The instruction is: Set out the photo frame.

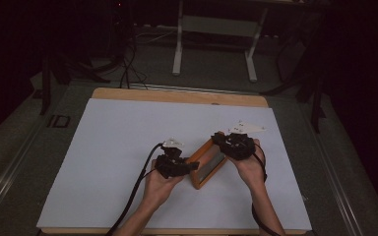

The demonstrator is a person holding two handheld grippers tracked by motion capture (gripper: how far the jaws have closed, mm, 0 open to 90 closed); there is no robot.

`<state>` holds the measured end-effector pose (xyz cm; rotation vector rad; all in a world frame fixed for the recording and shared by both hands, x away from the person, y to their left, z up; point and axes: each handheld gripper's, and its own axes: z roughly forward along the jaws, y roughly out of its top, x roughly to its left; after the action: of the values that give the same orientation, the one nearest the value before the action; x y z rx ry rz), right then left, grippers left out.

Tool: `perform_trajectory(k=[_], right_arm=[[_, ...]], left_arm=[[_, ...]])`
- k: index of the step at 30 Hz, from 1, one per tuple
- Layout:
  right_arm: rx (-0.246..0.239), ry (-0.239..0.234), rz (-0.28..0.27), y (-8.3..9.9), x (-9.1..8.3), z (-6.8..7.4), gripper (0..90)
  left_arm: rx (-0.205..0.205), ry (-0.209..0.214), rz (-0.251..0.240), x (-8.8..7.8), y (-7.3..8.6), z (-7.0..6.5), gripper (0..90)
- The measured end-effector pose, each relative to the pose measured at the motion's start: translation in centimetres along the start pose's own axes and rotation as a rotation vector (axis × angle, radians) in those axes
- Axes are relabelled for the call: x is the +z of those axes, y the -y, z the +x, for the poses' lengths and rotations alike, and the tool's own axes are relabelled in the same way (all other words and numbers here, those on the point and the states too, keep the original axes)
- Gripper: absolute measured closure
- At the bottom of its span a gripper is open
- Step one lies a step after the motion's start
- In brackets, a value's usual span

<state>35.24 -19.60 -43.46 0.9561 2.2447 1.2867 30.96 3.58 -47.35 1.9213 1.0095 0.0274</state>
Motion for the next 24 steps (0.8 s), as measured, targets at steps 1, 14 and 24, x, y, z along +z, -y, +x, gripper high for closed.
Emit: perform_trajectory(k=[1, 14, 24], right_arm=[[0.0, 0.0, 0.0, 0.0, 0.0, 0.0, 77.4], [-0.015, 0.009, 0.0, 0.1, -1.0, -0.1, 77.2], [-0.055, -0.01, 0.006, 0.2, -1.3, 0.8, 77.2]], left_arm=[[0.0, 0.0, 0.0, 0.0, 0.0, 0.0, 68.8], [0.388, 0.039, 0.035, -0.6, -0.2, -0.9, 69.1], [0.484, 0.088, 0.007, -2.6, 0.7, 1.6, 68.7]])
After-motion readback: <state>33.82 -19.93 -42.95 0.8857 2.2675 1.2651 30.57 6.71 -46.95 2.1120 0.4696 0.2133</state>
